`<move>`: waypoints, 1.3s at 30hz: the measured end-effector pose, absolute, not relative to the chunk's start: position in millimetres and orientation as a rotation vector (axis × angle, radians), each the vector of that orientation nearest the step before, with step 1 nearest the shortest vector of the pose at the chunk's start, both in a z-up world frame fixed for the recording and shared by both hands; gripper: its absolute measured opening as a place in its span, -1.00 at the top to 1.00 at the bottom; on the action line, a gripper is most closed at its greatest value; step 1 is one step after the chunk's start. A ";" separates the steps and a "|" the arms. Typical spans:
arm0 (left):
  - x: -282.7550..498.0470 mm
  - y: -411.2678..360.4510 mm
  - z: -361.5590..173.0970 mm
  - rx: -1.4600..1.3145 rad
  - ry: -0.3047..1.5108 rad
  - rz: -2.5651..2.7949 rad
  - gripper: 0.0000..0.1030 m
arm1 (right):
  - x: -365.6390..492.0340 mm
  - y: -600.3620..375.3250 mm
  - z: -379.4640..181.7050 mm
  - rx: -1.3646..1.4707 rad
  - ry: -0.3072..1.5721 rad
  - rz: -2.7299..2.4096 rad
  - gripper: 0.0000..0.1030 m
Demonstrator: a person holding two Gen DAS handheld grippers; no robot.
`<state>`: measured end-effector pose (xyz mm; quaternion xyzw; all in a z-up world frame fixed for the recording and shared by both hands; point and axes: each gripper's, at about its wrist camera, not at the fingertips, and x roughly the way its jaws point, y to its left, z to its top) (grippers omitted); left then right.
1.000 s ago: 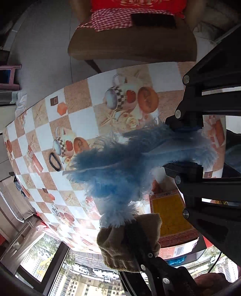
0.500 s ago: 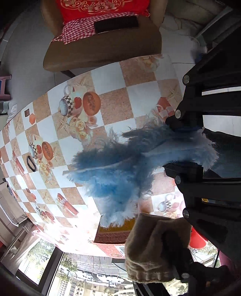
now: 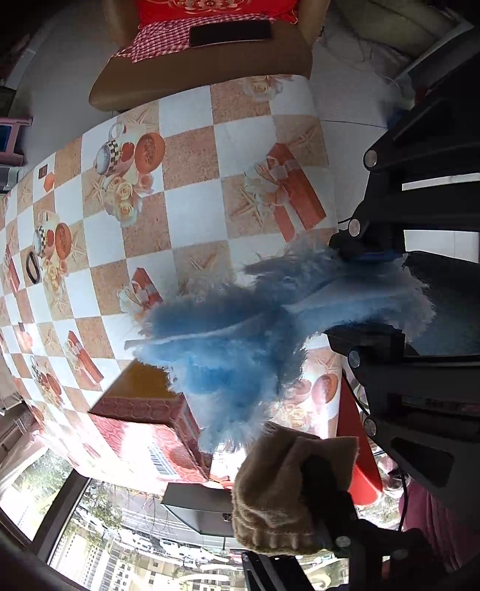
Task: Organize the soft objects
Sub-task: 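Lift and carry the beige cap and blue fluff over the white box with both tools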
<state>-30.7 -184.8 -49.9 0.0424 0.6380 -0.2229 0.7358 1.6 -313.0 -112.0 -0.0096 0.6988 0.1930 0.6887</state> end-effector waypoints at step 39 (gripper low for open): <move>-74.5 -17.1 -41.0 -0.239 1.283 -0.040 0.44 | -35.7 -158.6 -82.8 -0.434 1.487 0.797 0.50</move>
